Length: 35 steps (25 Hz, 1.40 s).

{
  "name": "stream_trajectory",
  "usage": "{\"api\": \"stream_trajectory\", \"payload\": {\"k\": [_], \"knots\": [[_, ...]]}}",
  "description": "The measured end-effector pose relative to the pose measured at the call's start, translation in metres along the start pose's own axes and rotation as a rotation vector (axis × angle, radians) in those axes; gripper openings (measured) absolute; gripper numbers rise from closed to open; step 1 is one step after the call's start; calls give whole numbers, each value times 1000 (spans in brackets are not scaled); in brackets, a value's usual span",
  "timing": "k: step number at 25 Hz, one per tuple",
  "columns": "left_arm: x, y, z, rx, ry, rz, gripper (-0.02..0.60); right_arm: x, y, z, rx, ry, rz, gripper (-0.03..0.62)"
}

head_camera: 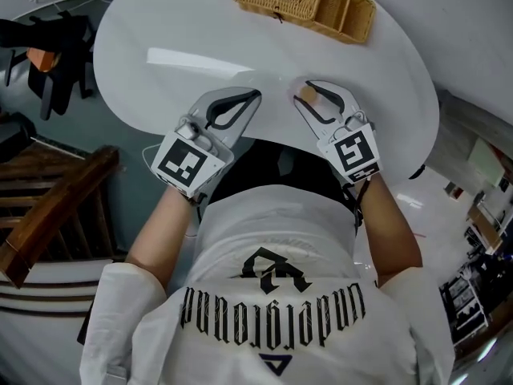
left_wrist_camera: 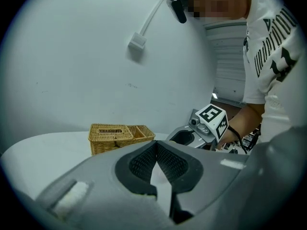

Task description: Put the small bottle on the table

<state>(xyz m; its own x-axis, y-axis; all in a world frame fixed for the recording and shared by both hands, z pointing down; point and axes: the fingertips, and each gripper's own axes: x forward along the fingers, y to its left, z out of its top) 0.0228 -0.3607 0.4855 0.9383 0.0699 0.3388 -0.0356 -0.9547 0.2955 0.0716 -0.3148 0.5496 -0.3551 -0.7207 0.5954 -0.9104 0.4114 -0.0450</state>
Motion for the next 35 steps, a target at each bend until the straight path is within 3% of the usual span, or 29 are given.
{"api": "stream_trajectory", "payload": {"k": [11,31,35], "knots": [[23,8,-32,58,66,-37,8,39,-5,-38,18,54,18,140],[38,9,-48,8,80,-65,8,54,-12,-69,32,86,-16,141],[37,9,-51,-38,77,-64,8,54,-9,-71,2,86,-13,143]]}}
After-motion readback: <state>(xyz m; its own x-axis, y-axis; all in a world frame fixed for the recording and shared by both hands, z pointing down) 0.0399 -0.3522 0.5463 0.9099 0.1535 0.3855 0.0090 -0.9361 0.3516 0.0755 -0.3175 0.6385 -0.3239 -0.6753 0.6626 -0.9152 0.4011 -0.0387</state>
